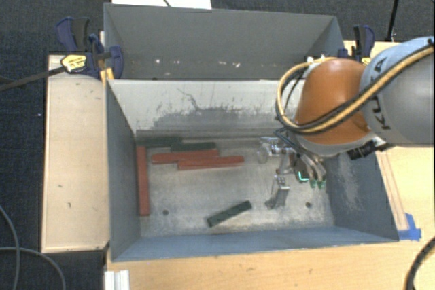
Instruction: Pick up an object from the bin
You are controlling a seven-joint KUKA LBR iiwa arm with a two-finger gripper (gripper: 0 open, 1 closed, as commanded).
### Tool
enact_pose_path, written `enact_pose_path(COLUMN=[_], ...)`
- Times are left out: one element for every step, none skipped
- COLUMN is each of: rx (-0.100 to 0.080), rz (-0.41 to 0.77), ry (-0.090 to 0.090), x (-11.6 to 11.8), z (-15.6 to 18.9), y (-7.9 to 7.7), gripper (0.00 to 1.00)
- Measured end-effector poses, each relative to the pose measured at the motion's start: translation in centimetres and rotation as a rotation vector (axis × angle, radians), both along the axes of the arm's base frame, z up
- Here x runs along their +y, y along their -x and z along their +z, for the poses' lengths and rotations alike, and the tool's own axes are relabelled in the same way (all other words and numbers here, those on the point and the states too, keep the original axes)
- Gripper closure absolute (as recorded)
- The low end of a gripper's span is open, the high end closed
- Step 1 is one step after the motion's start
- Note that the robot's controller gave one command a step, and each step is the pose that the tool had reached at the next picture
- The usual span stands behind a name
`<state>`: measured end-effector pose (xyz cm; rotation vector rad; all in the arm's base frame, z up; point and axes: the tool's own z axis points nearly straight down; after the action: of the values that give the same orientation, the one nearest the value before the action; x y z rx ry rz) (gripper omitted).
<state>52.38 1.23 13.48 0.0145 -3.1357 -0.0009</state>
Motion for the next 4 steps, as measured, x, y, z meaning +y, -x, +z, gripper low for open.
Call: enact_pose_path(rx=[-0.008,-0.005,-0.009,-0.008], rz=[0.0,0.256,0.255,0.254], ry=[0.0,-0.001,-0.001,-0.001], x=[0.0,3.3,3.3,3.3], z=[0.4,-6.2,-6.4,-6.4], y=[-0.2,1.5,1.4,1.4], gripper=[0.0,1.0,0.0,0.0])
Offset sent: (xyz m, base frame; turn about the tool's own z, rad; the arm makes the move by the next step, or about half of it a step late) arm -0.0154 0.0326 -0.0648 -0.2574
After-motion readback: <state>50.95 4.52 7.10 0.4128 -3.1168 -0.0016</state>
